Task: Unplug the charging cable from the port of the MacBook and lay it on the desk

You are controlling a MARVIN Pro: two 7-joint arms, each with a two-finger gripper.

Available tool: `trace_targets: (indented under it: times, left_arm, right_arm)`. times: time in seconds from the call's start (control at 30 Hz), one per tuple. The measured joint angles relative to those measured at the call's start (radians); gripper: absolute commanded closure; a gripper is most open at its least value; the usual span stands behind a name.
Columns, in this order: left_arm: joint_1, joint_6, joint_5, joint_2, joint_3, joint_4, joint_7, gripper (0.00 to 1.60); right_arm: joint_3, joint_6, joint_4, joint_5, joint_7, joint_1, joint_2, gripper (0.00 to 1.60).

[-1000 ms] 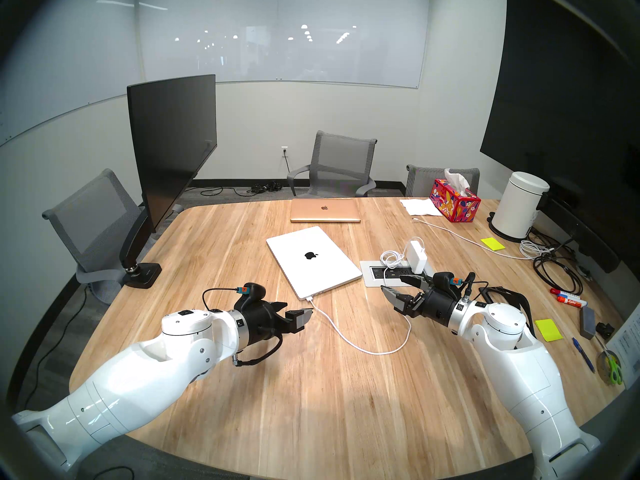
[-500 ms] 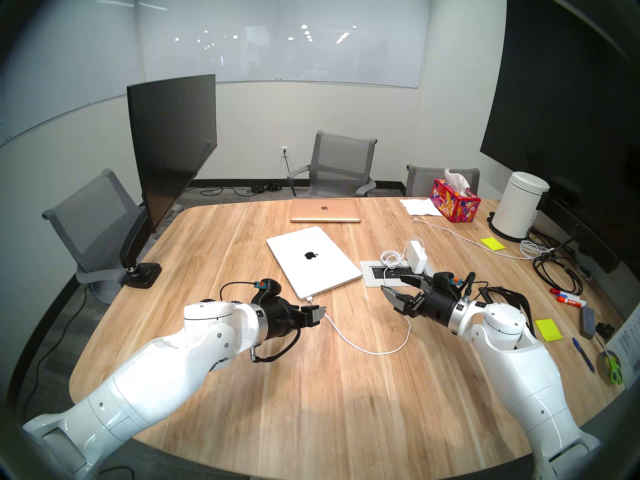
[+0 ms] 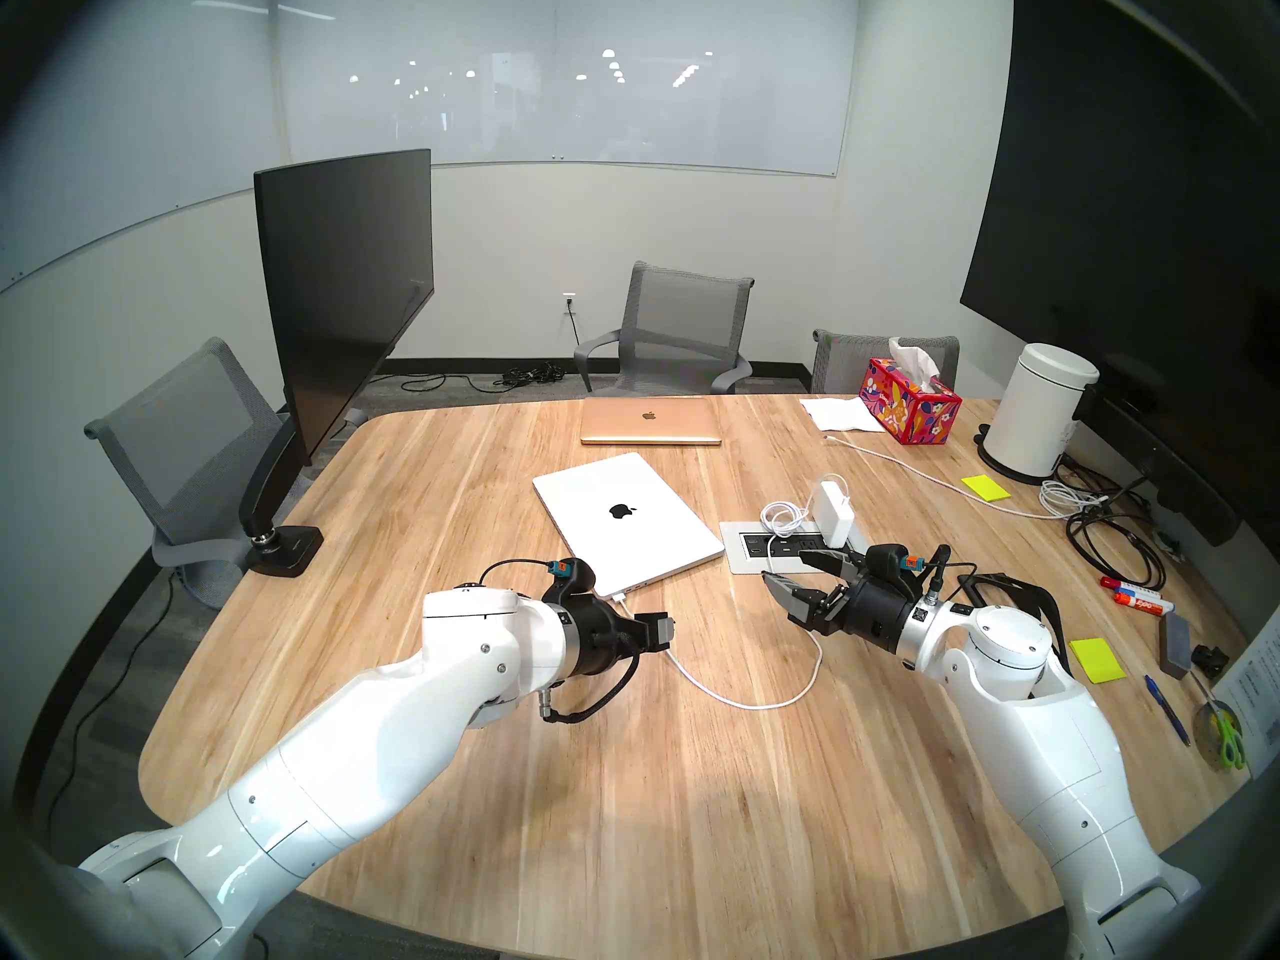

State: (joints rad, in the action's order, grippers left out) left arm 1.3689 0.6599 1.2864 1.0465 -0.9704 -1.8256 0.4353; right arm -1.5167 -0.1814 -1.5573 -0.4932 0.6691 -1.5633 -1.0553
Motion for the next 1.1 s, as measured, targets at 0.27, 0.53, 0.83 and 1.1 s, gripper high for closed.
trace_targets:
  times: [0.27, 0.53, 0.83, 1.1]
  left_arm:
    - [-0.046, 0.026, 0.013, 0.058, 0.012, 0.045, 0.122, 0.00]
    - [-0.090, 0.047, 0.031, 0.121, 0.025, 0.098, 0.243, 0.00]
    - [-0.135, 0.075, 0.061, 0.181, 0.039, 0.131, 0.330, 0.00]
    - [-0.159, 0.106, 0.096, 0.228, 0.040, 0.141, 0.451, 0.00]
  right_arm:
    - [0.000, 0.000, 0.000, 0.000, 0.000, 0.000, 0.000, 0.00]
    - [0.000, 0.000, 0.000, 0.000, 0.000, 0.000, 0.000, 0.00]
    - [0.000, 0.000, 0.000, 0.000, 0.000, 0.000, 0.000, 0.00]
    - [0.000, 0.000, 0.000, 0.000, 0.000, 0.000, 0.000, 0.00]
